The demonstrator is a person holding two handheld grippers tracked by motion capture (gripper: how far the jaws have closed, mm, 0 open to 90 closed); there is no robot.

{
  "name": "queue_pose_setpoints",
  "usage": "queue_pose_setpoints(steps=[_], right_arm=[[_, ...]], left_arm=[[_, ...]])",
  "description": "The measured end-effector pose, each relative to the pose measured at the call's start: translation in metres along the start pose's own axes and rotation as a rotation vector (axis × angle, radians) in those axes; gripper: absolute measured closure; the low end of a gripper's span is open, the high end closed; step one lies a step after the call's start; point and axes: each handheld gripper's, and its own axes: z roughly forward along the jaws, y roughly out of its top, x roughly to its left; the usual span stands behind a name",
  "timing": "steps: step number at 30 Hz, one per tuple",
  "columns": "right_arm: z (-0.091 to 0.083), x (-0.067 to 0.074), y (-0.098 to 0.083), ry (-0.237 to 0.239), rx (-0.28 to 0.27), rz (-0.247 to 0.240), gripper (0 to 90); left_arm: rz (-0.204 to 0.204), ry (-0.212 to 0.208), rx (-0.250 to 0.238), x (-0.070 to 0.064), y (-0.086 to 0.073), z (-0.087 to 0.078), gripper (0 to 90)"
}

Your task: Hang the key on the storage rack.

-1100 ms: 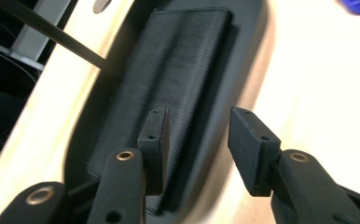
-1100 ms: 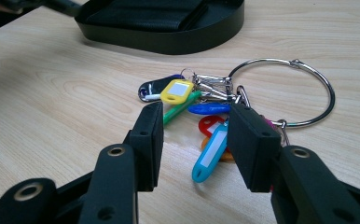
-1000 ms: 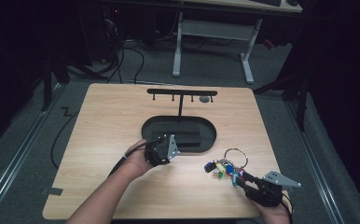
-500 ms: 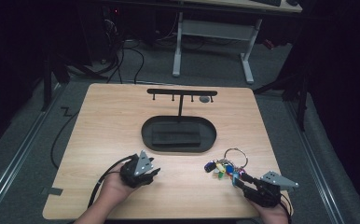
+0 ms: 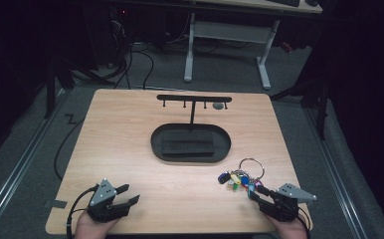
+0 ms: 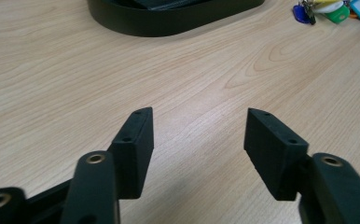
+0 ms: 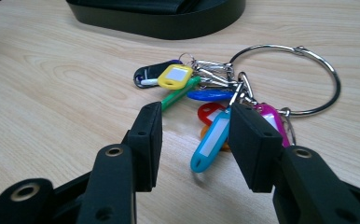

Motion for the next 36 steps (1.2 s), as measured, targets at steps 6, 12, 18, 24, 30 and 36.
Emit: queue_pose_setpoints(steps=[6, 12, 18, 24, 30, 36], right_arm=[[0.005, 0.010, 0.018, -0.030, 0.066, -0.048, 54.1], [0.030, 0.013, 0.060, -0.064, 0.218, -0.059, 50.8], [0.071, 0.007, 0.092, -0.112, 0.408, -0.017, 51.7], [0.105, -0.002, 0.110, -0.171, 0.589, -0.019, 54.8], [0.123, -0.016, 0.129, -0.166, 0.707, 0.045, 60.9], [0.137, -0.021, 0.132, -0.179, 0.774, 0.062, 63.6]], left_arm=[[0.038, -0.056, 0.017, -0.006, -0.001, -0.001, 36.9], [0.120, -0.122, 0.063, -0.022, -0.006, 0.005, 36.9], [0.179, -0.144, 0.044, -0.031, -0.006, 0.005, 37.2], [0.213, -0.158, 0.012, -0.039, -0.007, -0.002, 38.0], [0.240, -0.160, 0.027, -0.043, -0.007, 0.001, 38.0], [0.264, -0.168, 0.042, -0.047, -0.009, 0.003, 38.0]])
